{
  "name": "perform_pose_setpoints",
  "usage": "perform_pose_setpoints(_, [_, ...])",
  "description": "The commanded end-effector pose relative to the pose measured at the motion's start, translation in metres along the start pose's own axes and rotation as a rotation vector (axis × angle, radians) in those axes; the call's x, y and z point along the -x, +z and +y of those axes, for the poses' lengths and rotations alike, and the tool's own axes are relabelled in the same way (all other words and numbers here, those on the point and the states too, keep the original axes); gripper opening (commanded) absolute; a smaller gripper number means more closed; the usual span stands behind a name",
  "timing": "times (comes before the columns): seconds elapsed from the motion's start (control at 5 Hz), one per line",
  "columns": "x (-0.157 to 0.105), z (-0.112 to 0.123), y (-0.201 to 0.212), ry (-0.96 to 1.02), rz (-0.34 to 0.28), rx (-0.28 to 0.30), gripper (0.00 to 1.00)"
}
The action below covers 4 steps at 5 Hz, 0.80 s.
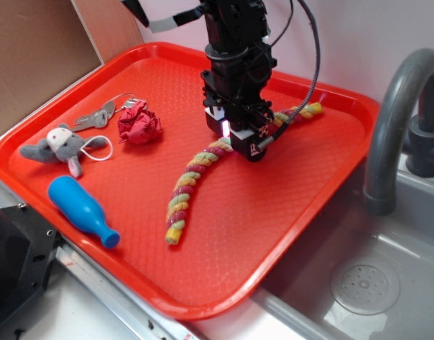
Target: Grab the multicolored rope.
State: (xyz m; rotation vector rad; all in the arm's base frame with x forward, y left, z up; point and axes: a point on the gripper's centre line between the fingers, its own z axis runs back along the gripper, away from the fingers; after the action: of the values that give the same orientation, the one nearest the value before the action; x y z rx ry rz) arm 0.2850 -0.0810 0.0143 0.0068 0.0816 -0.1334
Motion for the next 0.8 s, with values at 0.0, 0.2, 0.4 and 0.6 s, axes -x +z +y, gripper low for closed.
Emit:
perform_pose_setpoints(0.0, [0.015, 0.031, 0.055, 0.017, 0.069, 0.039, 0.00])
perform_pose_setpoints(0.2, [0.026, 0.042, 0.091, -0.037, 0.092, 0.105, 0.00])
perform_pose_setpoints(0.4, [0.051, 0.038, 0.133, 0.041, 0.030, 0.057, 0.00])
perform_pose_setpoints(0.6, [0.083, 0.039, 0.164, 0.100, -0.040, 0.052, 0.00])
